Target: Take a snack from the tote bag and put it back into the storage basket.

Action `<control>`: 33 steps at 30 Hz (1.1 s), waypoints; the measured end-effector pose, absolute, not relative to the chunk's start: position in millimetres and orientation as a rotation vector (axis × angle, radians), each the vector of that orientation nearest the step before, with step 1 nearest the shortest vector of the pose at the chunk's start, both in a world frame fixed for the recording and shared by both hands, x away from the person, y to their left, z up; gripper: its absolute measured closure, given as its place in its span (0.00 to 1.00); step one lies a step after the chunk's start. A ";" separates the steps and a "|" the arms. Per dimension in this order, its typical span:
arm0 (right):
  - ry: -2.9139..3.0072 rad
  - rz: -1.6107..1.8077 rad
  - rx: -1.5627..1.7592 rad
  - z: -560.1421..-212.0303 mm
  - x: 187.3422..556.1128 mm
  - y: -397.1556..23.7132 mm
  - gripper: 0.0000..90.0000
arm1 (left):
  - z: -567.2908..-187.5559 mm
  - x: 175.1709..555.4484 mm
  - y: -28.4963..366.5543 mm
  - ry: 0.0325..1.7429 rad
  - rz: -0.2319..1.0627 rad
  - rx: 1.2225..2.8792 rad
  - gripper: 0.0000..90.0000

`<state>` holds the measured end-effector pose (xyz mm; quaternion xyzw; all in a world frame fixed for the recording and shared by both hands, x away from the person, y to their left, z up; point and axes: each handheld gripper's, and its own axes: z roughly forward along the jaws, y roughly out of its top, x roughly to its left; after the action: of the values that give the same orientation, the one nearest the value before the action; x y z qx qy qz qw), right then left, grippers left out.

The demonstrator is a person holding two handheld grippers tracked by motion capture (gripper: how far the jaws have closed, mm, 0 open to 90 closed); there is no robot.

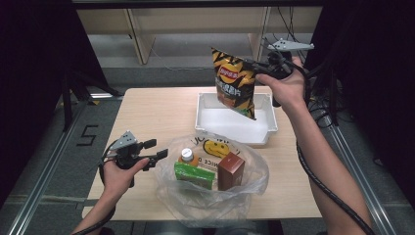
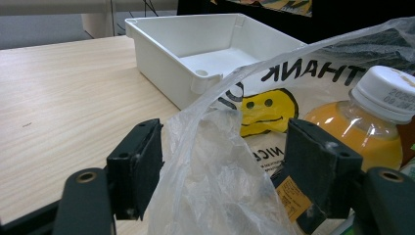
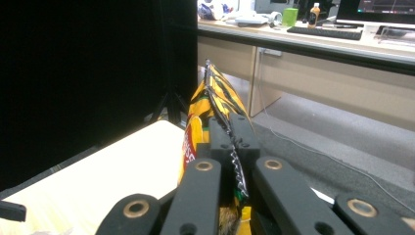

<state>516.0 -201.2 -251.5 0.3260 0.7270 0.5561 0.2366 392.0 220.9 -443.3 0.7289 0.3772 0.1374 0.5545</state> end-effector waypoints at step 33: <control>2.048 1.494 0.969 -289.3 556.7 -205.4 1.00 | -444.6 392.6 222.9 0.884 0.328 1.729 0.32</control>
<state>556.7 -205.4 -289.3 0.3491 0.7373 0.5381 0.2122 392.6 222.9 -444.6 0.7315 0.3740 0.1387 0.5530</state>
